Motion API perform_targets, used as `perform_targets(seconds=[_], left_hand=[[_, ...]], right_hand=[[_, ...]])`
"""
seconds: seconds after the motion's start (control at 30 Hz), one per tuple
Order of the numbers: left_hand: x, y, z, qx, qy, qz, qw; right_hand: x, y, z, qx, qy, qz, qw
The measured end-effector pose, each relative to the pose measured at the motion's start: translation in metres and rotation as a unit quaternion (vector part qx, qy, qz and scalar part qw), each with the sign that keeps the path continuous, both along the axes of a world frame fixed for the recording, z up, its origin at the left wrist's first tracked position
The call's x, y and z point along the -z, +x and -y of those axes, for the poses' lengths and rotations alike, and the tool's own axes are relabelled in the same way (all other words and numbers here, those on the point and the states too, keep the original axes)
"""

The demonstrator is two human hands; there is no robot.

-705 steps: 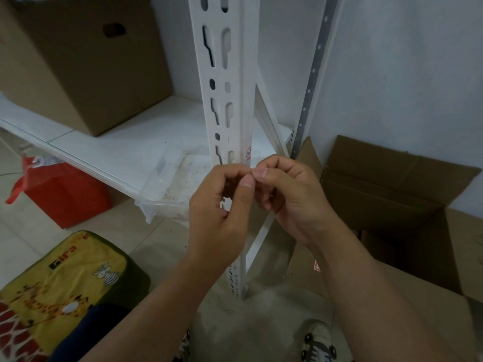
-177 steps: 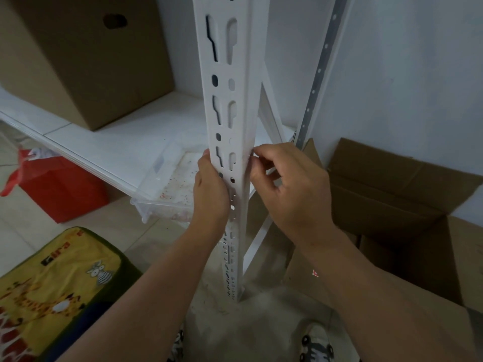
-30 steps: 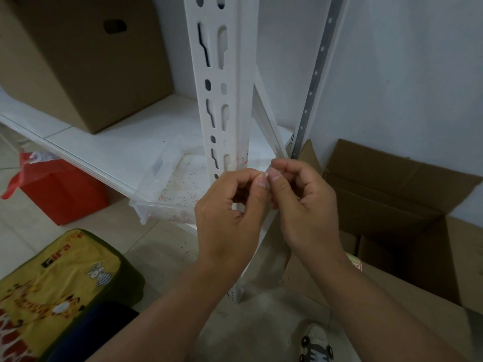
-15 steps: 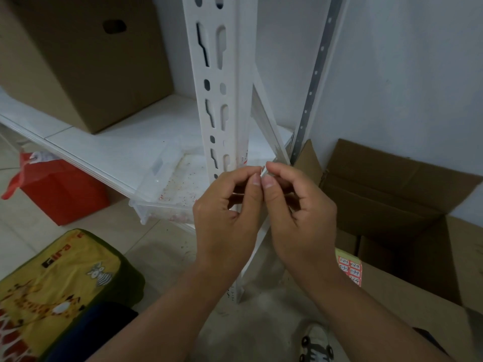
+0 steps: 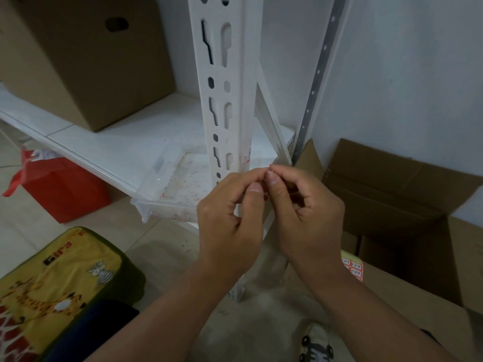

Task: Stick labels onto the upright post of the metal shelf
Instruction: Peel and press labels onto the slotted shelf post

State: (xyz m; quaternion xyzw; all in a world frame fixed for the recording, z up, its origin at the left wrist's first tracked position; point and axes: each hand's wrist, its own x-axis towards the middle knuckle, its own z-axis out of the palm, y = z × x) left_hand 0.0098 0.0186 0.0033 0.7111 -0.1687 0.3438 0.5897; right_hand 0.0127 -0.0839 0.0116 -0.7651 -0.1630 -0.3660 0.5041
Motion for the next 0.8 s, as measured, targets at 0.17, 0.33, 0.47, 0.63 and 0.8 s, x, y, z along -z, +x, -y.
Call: perform_targets(seconds=[0.17,0.33,0.47,0.63,0.8], left_hand=[[0.0009,-0.0007,0.0004,-0.024,0.042,0.018,0.999],[0.0004,-0.0013,0.0012,-0.033,0.055,0.023,0.998],[0.0015,-0.0002,-0.0003,-0.042,0.049,0.018,0.998],[0.0012,-0.0008,-0.0013,-0.038,0.025,0.003,0.999],[0.0000,-0.0017,-0.0046,-0.020,-0.013,-0.026,0.999]], right_hand=[[0.0007,0.0003,0.0014,0.023,-0.030,0.038,0.999],[0.0003,0.0011,0.0023,0.010,-0.006,0.020,1.000],[-0.0012,0.0005,0.0016,-0.016,0.011,-0.004,1.000],[-0.0016,-0.0001,0.0001,-0.038,0.035,-0.036,0.998],[0.0000,0.0022,0.0014,0.004,-0.033,0.027,0.999]])
